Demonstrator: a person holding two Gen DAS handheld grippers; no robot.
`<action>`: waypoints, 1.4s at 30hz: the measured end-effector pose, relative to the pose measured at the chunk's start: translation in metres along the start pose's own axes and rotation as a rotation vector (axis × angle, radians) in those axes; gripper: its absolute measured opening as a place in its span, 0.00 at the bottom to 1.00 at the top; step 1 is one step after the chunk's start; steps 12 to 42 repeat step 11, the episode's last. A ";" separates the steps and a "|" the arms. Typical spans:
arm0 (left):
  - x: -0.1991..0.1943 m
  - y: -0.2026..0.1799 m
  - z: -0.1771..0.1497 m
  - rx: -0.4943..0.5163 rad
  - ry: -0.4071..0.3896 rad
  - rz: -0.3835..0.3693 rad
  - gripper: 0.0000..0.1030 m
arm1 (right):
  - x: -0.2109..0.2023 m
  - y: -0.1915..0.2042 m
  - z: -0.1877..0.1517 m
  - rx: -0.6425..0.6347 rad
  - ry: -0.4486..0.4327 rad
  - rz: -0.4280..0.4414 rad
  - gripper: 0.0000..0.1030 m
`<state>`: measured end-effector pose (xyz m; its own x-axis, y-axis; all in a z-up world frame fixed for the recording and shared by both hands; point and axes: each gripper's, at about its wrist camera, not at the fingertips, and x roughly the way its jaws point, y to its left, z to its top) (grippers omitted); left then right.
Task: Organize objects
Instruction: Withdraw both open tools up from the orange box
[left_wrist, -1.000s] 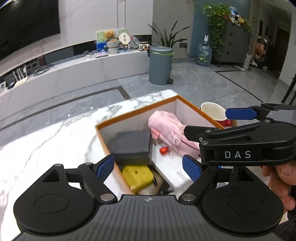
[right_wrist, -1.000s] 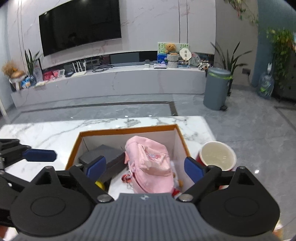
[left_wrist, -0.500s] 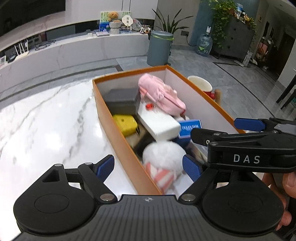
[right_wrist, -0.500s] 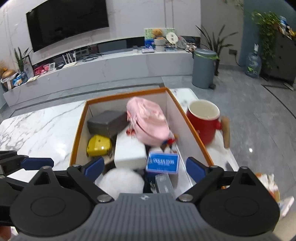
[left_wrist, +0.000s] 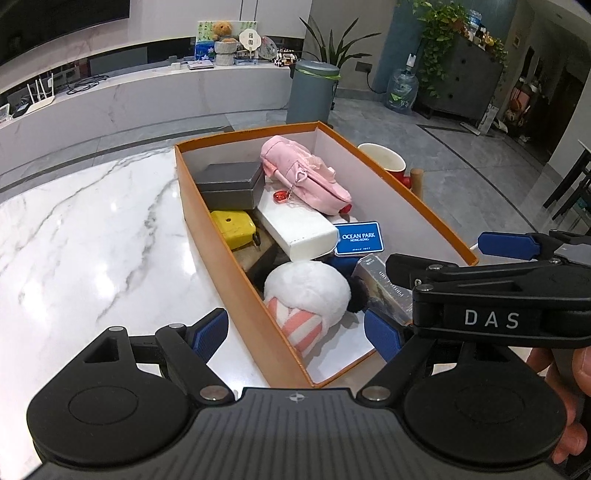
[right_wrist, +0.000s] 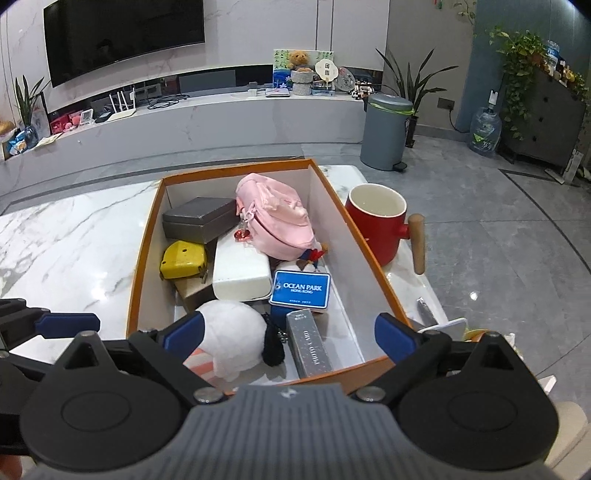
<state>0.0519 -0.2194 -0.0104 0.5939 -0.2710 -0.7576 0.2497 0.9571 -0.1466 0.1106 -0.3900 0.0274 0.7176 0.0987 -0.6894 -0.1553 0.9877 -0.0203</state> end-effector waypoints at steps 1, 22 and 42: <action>-0.001 -0.001 0.000 -0.002 -0.002 -0.002 0.94 | -0.002 0.000 0.000 -0.002 -0.001 -0.005 0.96; -0.011 -0.006 -0.003 0.019 -0.033 -0.024 0.94 | -0.012 0.004 0.001 -0.021 -0.005 -0.025 0.96; -0.011 -0.006 -0.003 0.019 -0.033 -0.024 0.94 | -0.012 0.004 0.001 -0.021 -0.005 -0.025 0.96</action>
